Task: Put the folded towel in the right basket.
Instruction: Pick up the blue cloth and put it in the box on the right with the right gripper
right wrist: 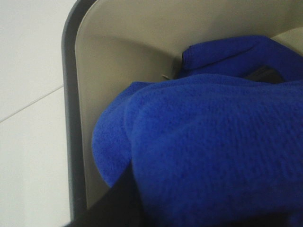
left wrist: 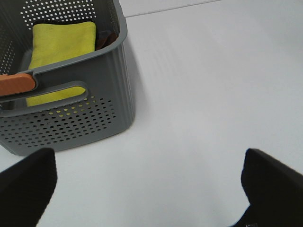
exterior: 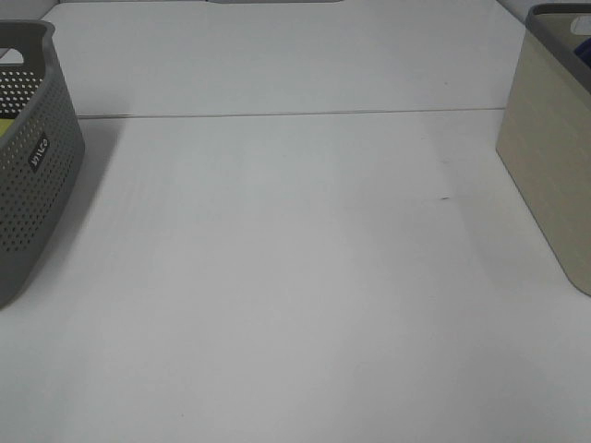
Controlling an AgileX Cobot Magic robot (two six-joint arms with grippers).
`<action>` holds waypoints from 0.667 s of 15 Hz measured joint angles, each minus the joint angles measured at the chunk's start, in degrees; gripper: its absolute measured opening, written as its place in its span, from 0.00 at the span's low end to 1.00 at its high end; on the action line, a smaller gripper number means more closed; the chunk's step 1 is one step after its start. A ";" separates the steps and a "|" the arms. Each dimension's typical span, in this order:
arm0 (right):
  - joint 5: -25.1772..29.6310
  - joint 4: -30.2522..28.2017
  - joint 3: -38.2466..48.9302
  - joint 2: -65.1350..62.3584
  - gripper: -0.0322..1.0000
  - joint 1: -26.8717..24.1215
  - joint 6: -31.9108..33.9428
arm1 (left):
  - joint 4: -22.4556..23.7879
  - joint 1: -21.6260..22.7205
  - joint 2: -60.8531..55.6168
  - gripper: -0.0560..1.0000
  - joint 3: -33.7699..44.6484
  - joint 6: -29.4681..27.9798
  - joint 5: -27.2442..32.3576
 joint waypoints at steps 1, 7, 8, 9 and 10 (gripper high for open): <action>0.23 -0.06 0.00 0.06 0.12 0.00 0.00 | 0.00 0.00 0.00 0.99 0.00 0.00 0.00; 0.29 -1.43 0.00 0.06 0.12 0.00 0.00 | 0.00 0.00 0.00 0.99 0.00 0.00 0.00; 0.29 -1.60 0.00 0.06 0.12 0.00 0.00 | 0.00 0.00 0.00 0.99 0.00 0.00 0.00; 0.29 -1.66 0.00 0.06 0.12 0.00 0.00 | 0.00 0.00 0.00 0.99 0.00 0.00 0.00; 0.29 -1.72 0.00 0.06 0.12 0.00 0.00 | 0.00 0.00 0.00 0.99 0.00 0.00 0.00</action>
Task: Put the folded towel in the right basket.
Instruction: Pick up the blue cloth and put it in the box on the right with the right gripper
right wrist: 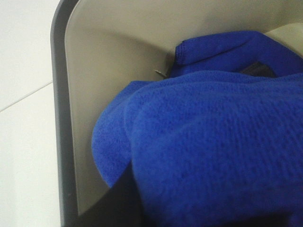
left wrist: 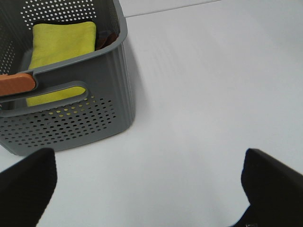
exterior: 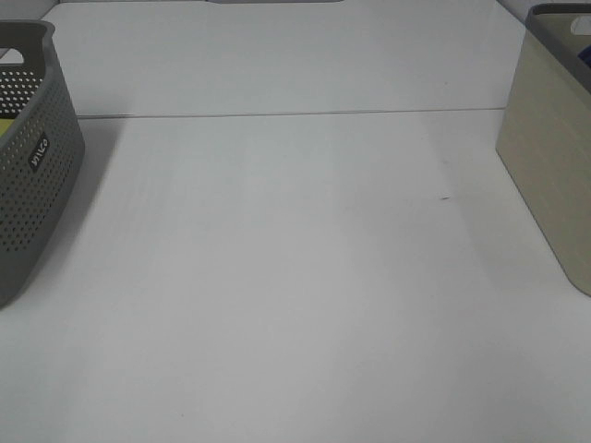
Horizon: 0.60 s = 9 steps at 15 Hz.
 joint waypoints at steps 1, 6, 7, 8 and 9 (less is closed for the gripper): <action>0.00 -0.06 0.00 0.40 0.12 0.00 0.00 | 0.00 0.00 0.00 0.99 0.00 0.00 0.00; 0.86 -1.09 0.00 5.39 0.12 0.00 0.23 | 0.00 0.00 0.00 0.99 0.00 0.00 0.00; 1.26 -1.09 0.00 6.30 0.12 0.00 0.23 | 0.00 0.00 0.00 0.99 0.00 0.00 0.00; 1.66 -1.15 0.00 7.10 0.12 0.00 0.23 | 0.00 0.00 0.00 0.99 0.00 0.00 0.00; 1.72 -1.15 0.00 7.73 0.12 0.00 0.23 | 0.00 0.00 0.00 0.99 0.00 0.00 0.00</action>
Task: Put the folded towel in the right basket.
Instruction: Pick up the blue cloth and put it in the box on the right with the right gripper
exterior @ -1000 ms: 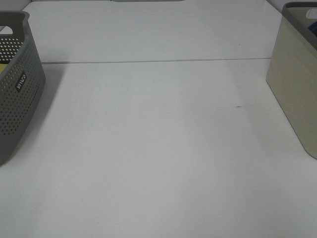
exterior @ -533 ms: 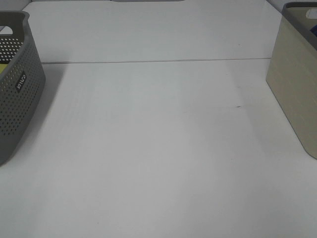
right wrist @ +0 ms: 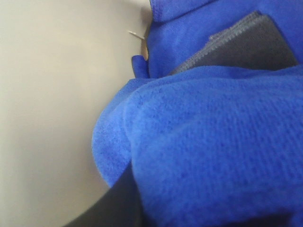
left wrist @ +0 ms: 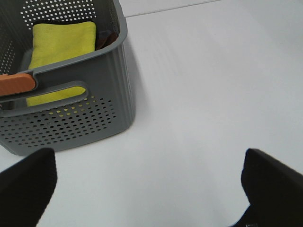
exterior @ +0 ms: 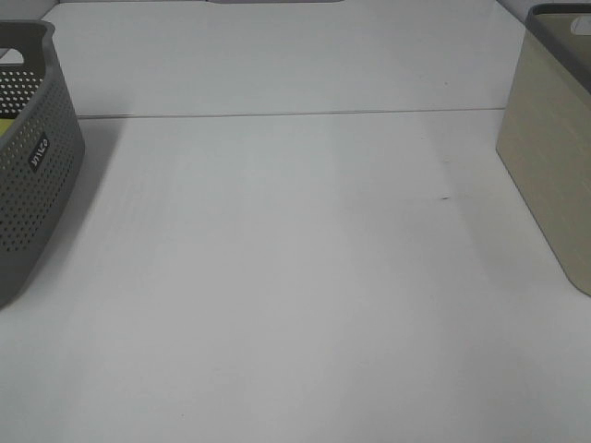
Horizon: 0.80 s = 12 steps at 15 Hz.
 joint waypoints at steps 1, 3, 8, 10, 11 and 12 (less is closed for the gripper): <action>0.06 -0.06 0.00 0.46 0.12 0.00 0.00 | 0.00 0.00 0.00 0.99 0.00 0.00 0.00; 0.92 -0.11 0.00 1.20 0.12 0.00 0.00 | 0.00 0.00 0.00 0.99 0.00 0.00 0.00; 1.60 -0.17 0.00 1.43 0.12 0.00 0.00 | 0.00 0.00 0.00 0.99 0.00 0.00 0.00; 1.60 -0.17 0.00 1.43 0.12 0.00 0.00 | 0.00 0.00 0.00 0.99 0.00 0.00 0.00; 1.66 -0.17 0.00 1.43 0.12 0.00 0.00 | 0.00 0.00 0.00 0.99 0.00 0.00 0.00; 2.06 -0.17 0.00 1.43 0.12 0.00 0.00 | 0.00 0.00 0.00 0.99 0.00 0.00 0.00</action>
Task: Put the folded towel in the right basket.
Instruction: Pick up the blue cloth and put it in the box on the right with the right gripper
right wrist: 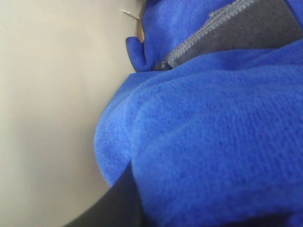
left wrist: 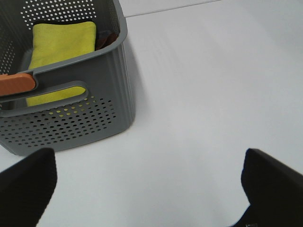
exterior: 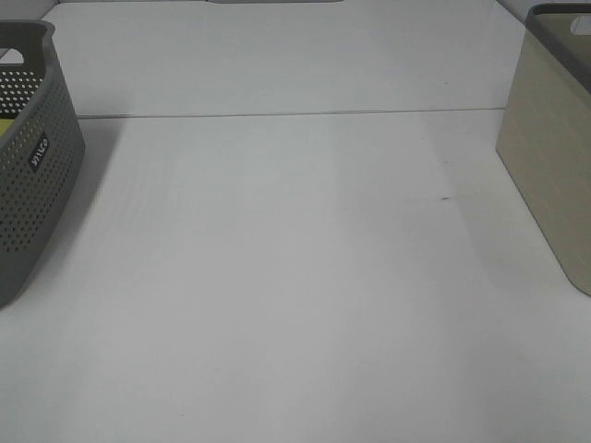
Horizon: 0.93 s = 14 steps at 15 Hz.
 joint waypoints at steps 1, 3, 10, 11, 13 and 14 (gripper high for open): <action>0.52 0.00 0.00 0.00 0.12 0.00 0.23 | 0.00 0.00 0.00 0.99 0.00 0.00 0.00; 2.35 0.00 0.00 0.00 0.20 0.00 1.26 | 0.00 0.00 0.00 0.99 0.00 0.00 0.00; 4.47 0.00 0.00 0.00 0.64 0.00 1.66 | 0.00 0.00 0.00 0.99 0.00 0.00 0.00; 4.70 0.00 0.00 0.00 0.66 0.00 1.66 | 0.00 0.00 0.00 0.99 0.00 0.00 0.00; 5.27 0.00 0.00 0.00 0.70 0.00 1.66 | 0.00 0.00 0.00 0.99 0.00 0.00 0.00; 5.67 0.00 0.00 0.00 0.75 0.00 1.78 | 0.00 0.00 0.00 0.99 0.00 0.00 0.00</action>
